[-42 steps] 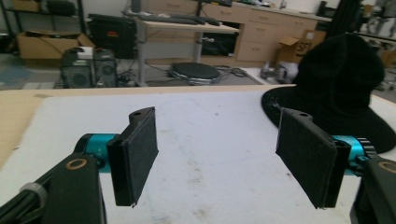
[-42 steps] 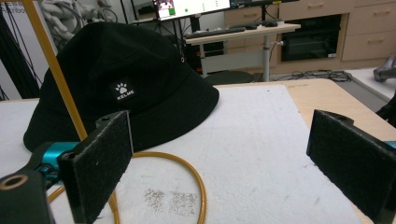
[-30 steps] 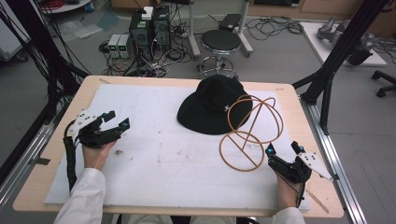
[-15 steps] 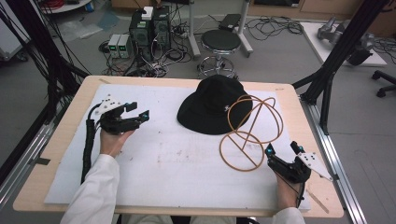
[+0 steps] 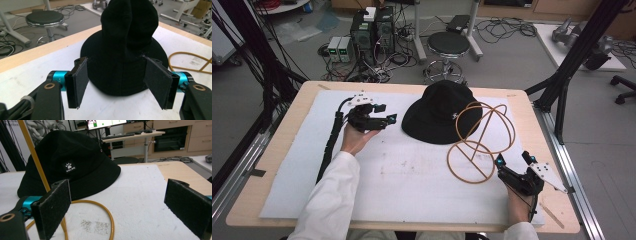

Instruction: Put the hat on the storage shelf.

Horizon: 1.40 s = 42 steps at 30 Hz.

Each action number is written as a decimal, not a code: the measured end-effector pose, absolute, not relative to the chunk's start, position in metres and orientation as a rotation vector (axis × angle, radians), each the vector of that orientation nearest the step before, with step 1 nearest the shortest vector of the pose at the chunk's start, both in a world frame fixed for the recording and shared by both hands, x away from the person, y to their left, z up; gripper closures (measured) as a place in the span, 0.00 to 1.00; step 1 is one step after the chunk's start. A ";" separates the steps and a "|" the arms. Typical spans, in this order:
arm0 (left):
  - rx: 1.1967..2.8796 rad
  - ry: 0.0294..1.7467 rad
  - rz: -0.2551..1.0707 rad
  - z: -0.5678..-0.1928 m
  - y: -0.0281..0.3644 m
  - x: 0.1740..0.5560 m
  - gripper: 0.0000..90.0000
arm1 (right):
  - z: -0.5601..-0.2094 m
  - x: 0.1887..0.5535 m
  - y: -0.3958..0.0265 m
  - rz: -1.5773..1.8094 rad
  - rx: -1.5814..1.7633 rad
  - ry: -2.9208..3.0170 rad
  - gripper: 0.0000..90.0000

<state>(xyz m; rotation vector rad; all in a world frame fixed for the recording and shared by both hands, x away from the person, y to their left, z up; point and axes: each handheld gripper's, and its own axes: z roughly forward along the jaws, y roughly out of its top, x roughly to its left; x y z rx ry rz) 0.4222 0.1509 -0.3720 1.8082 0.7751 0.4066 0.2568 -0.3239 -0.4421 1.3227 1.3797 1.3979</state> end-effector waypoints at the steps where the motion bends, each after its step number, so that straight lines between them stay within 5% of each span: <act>1: 1.814 0.773 0.396 -0.372 0.147 0.425 0.40 | -0.442 0.257 -0.324 1.398 1.323 1.380 0.07; 31: 1.970 0.861 0.288 -0.414 0.067 0.484 0.39 | -0.443 0.257 -0.321 1.431 1.328 1.394 0.07; 42: 1.983 0.855 0.309 -0.418 0.062 0.484 0.53 | -0.443 0.258 -0.320 1.434 1.333 1.403 0.07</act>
